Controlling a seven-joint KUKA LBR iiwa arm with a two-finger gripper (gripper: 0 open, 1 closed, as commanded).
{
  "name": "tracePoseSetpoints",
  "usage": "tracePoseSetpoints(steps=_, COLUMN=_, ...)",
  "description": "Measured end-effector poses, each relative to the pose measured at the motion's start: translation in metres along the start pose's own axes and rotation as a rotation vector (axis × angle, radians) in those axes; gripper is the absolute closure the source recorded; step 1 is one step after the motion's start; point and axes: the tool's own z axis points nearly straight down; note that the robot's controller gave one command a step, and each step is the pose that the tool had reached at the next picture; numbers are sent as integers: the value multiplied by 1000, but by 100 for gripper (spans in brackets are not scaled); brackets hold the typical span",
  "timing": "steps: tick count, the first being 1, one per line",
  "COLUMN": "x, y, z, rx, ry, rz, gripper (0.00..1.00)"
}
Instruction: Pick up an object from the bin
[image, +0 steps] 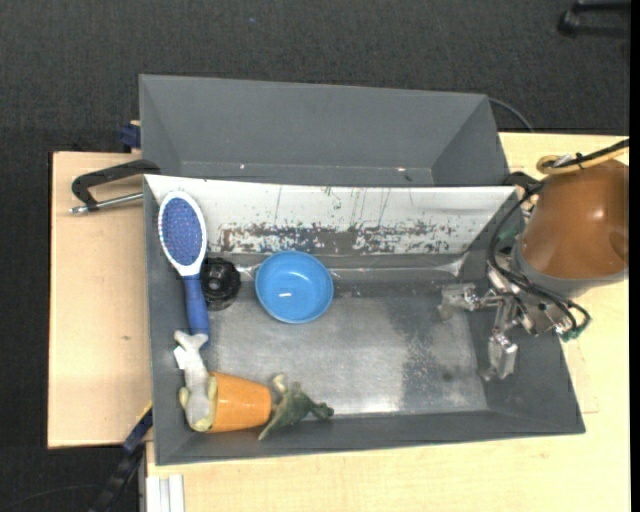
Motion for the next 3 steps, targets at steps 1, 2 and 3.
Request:
tracePoseSetpoints(steps=1, x=-70, y=-12, z=-6, rx=5, ry=-15, rz=72, gripper=0)
tracePoseSetpoints(steps=2, x=-73, y=-16, z=-2, rx=5, ry=-10, rz=-37, gripper=0)
tracePoseSetpoints(steps=3, x=-107, y=108, z=5, rx=-1, ry=-5, rz=-296, gripper=0)
